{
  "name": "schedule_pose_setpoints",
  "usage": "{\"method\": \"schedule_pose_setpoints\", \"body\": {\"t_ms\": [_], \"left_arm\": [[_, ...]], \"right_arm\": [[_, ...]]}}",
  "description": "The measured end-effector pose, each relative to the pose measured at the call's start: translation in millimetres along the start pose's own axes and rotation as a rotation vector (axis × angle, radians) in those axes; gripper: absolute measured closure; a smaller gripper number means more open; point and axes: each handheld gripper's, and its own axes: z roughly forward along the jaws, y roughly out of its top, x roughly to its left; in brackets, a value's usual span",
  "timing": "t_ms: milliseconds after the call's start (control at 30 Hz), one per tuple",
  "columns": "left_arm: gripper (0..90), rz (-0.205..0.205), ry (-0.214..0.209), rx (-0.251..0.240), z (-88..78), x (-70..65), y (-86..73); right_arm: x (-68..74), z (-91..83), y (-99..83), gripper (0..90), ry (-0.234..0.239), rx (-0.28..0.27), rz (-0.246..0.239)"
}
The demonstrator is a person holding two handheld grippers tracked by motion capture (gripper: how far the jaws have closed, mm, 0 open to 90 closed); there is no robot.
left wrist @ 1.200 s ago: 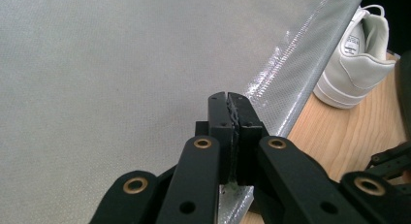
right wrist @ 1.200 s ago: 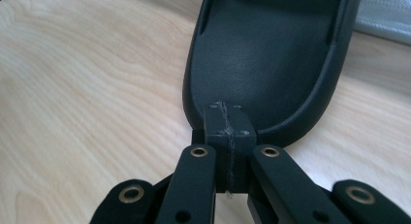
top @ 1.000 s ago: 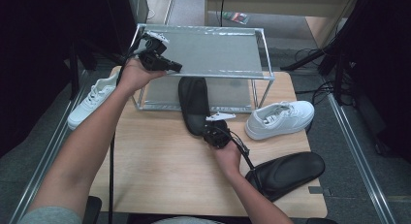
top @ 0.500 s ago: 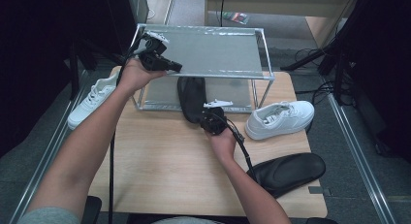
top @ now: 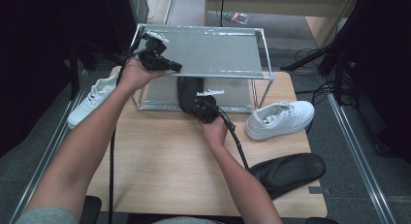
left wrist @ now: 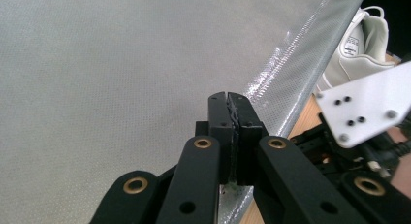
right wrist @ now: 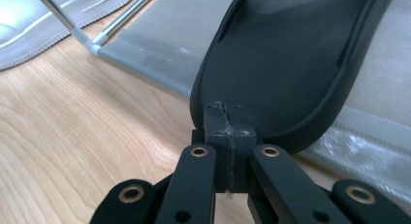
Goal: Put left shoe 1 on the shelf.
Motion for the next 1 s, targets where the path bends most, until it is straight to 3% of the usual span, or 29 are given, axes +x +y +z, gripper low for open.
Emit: {"method": "schedule_pose_setpoints", "body": {"t_ms": [200,333,433,467,567,733,900,1000], "left_arm": [[90.0,-0.002,0.007,-0.005,-0.2,-1.2,-0.4],[89.3,-0.016,0.005,-0.009,-0.4,-0.7,-0.2],[87.2,-0.025,0.008,0.000,-2.6,-1.5,1.6],[83.6,-0.035,0.010,-0.005,-3.0,-3.2,1.9],[72.8,-0.017,0.025,0.015,-8.4,-7.5,3.0],[55.4,0.004,0.010,0.017,-21.3,-20.9,3.0],[46.7,0.016,-0.007,0.005,-30.8,-35.9,0.4],[43.1,0.027,-0.002,0.005,-36.5,-49.0,-4.6]], "right_arm": [[0.8,6.2,7.5,90.0,0.000,0.012,-0.010],[4.9,-2.7,3.9,90.0,0.021,0.022,-0.032],[9.1,-16.6,-1.6,90.0,0.066,0.035,-0.049],[10.2,-21.9,-3.5,90.0,0.082,0.034,-0.055],[13.3,-38.7,-7.4,85.0,0.108,0.032,-0.072],[11.6,-68.8,-14.8,66.6,0.190,0.035,-0.071],[7.7,-91.2,-23.9,59.1,0.194,0.019,-0.137],[6.3,-103.8,-28.0,55.9,0.204,0.027,-0.150]]}}
